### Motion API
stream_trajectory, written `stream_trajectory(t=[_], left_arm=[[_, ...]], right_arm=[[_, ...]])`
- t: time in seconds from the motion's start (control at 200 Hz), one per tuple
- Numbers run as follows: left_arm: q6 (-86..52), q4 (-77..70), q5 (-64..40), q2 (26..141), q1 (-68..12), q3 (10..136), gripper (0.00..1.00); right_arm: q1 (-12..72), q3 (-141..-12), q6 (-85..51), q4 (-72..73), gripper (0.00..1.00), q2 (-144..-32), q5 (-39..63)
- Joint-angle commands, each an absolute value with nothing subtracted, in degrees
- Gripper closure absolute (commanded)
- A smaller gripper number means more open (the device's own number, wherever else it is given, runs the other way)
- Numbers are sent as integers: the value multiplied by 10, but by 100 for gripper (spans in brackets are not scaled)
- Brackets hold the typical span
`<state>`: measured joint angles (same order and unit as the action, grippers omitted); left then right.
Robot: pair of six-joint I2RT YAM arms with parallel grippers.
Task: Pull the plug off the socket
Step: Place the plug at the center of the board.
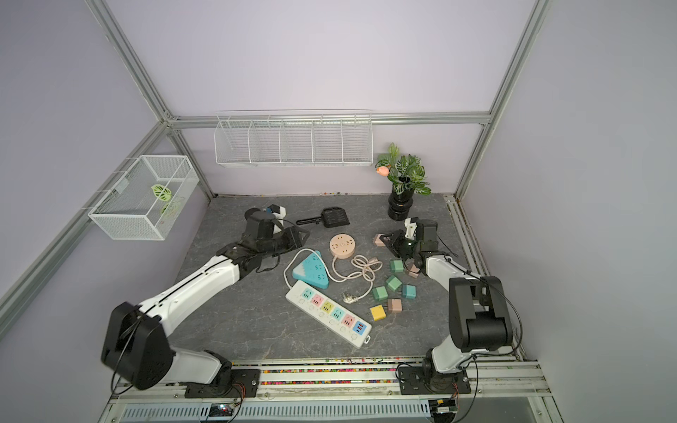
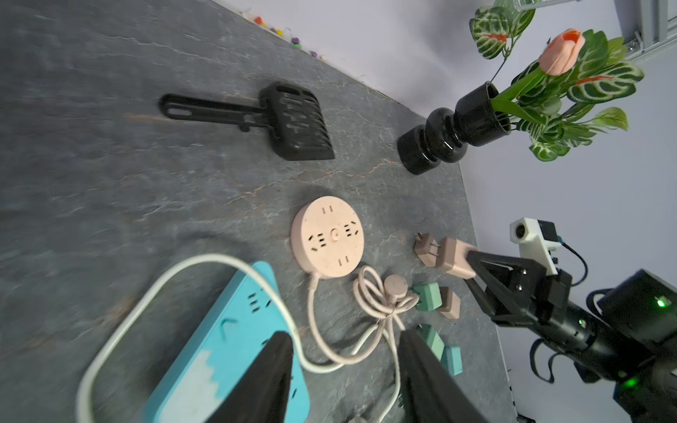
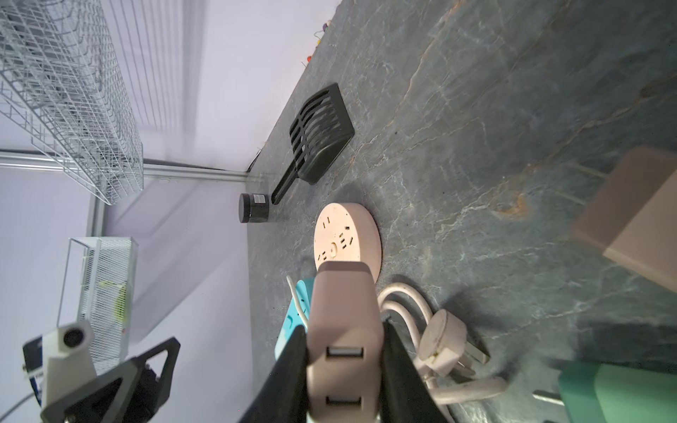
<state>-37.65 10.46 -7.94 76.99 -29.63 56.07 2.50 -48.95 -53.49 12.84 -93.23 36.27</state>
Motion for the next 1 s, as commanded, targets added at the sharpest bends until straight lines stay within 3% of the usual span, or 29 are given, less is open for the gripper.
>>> stream_trajectory(t=[0.0, 0.19, 0.235, 0.44, 0.71, 0.85, 0.995], left_arm=[[-355, 98, 16, 695, -295, 472, 47], [-447, 92, 117, 537, -280, 318, 8], [-464, 78, 116, 497, -271, 282, 3], [-514, 59, 124, 363, -256, 188, 0], [-515, 94, 131, 355, -256, 201, 0], [-503, 107, 125, 356, -255, 213, 1], [-488, 114, 126, 344, -255, 219, 0]], right_arm=[[24, -512, -568, 182, 78, -967, 386], [24, -536, -571, 177, 78, -1021, 384], [24, -543, -566, 168, 77, -1030, 382], [28, -602, -532, 81, 70, -1083, 357], [48, -705, -483, -69, 56, -1145, 302], [45, -715, -452, -117, 49, -1126, 281], [34, -698, -375, -175, 47, -1053, 235]])
